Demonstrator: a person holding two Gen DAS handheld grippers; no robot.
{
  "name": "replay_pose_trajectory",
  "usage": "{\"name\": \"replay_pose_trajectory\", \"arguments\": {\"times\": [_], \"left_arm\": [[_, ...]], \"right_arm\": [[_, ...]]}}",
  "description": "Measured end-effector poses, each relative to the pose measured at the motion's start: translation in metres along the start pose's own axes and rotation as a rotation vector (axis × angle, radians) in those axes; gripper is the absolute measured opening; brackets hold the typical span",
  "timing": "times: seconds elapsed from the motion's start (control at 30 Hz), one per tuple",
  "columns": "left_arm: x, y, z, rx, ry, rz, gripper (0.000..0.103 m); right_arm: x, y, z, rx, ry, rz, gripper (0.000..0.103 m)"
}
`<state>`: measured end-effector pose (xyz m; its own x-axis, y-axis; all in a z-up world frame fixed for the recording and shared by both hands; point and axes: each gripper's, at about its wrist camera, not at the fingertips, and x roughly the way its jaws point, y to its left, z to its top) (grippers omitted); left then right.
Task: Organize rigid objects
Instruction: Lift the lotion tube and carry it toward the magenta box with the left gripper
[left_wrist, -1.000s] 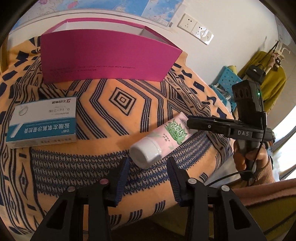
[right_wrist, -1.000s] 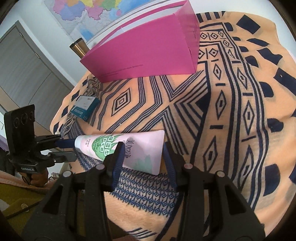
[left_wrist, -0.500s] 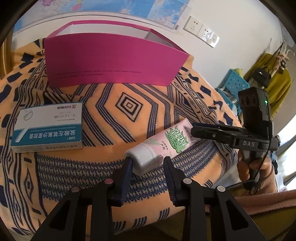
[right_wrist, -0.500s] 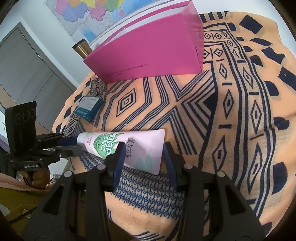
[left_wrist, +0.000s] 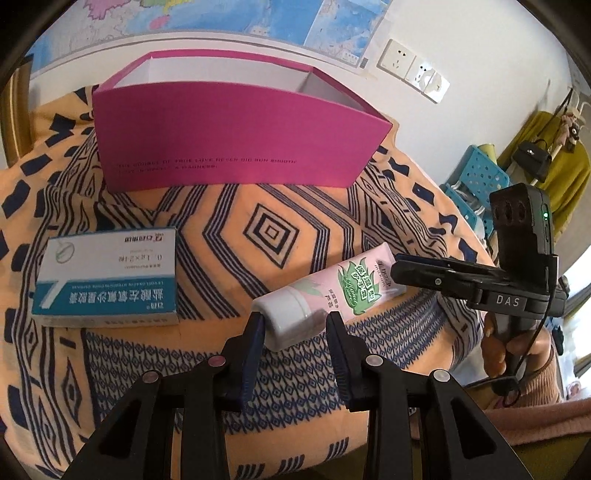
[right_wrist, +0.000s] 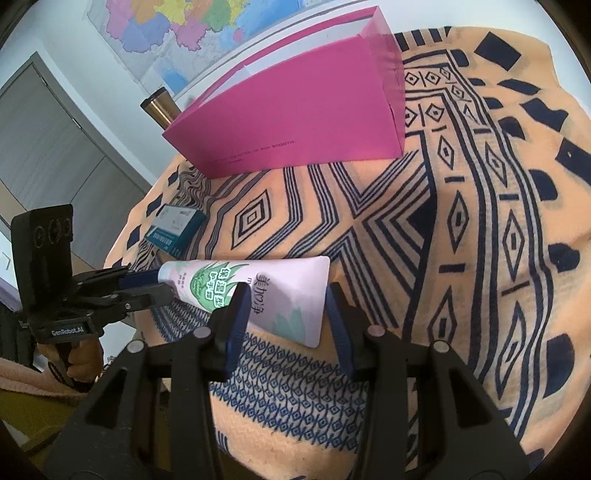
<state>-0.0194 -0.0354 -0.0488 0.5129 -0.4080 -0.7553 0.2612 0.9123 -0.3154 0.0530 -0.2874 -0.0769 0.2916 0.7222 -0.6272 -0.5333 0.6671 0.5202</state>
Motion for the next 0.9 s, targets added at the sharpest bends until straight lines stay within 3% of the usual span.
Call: {"name": "replay_pose_trajectory", "arguments": {"times": [0.9], "left_arm": [[-0.014,-0.004,0.015,0.021,-0.073,0.004,0.033]], "right_arm": [[-0.012,0.007,0.018,-0.029,-0.054,-0.019,0.045]]}}
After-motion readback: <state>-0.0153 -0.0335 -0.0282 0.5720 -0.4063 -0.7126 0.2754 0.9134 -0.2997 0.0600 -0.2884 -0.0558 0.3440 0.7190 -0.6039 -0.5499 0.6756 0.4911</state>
